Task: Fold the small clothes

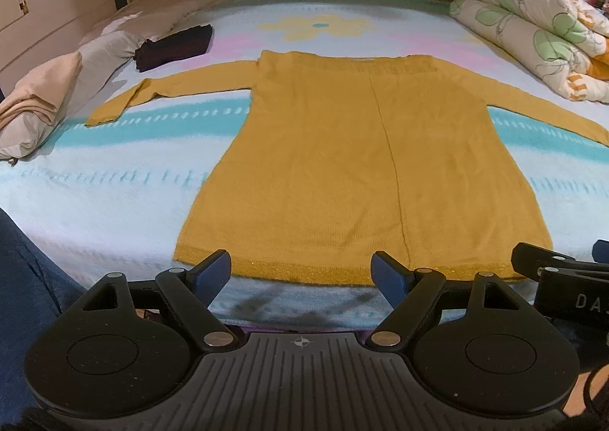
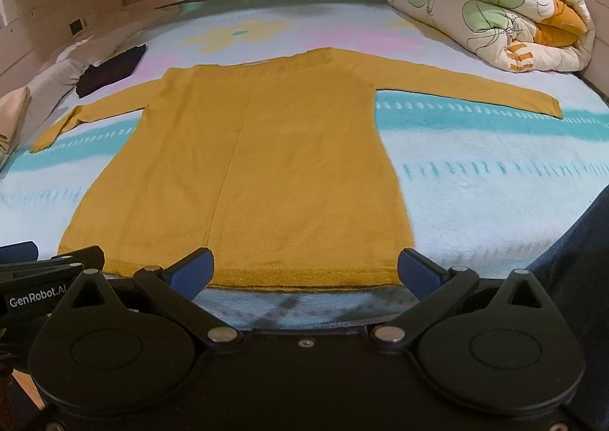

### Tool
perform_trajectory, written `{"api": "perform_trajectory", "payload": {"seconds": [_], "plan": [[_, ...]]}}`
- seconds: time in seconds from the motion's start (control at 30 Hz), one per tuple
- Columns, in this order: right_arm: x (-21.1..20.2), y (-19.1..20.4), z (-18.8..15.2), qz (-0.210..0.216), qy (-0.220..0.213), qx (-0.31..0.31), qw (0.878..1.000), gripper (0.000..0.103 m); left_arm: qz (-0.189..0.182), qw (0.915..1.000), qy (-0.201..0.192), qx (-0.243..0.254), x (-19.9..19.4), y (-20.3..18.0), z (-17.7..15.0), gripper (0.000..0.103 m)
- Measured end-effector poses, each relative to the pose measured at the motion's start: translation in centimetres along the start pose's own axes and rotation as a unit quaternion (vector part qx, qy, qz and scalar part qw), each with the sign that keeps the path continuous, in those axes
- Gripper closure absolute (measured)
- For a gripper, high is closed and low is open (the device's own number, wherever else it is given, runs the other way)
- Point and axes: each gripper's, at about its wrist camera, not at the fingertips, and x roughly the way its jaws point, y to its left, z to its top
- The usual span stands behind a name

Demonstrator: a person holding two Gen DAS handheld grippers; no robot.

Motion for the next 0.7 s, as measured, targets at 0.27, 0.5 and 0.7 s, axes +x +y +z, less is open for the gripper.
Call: {"api": "perform_trajectory", "payload": {"seconds": [0.27,0.5,0.7], "plan": [[0.5,0.2,0.3,0.005,0.012,0.003,1.000,0.001,-0.003,0.9999,0.010,-0.001,0.7,-0.1,0.5,0.023],[1.3,0.2,1.0,0.008,0.026,0.008,1.000,0.001,-0.005,0.9998,0.018,0.000,1.5,-0.2,1.4,0.023],[2.4,0.3,1.9,0.010,0.039,0.009,0.999,0.001,-0.007,0.9995,0.030,-0.002,2.8,-0.1,2.7,0.023]]}}
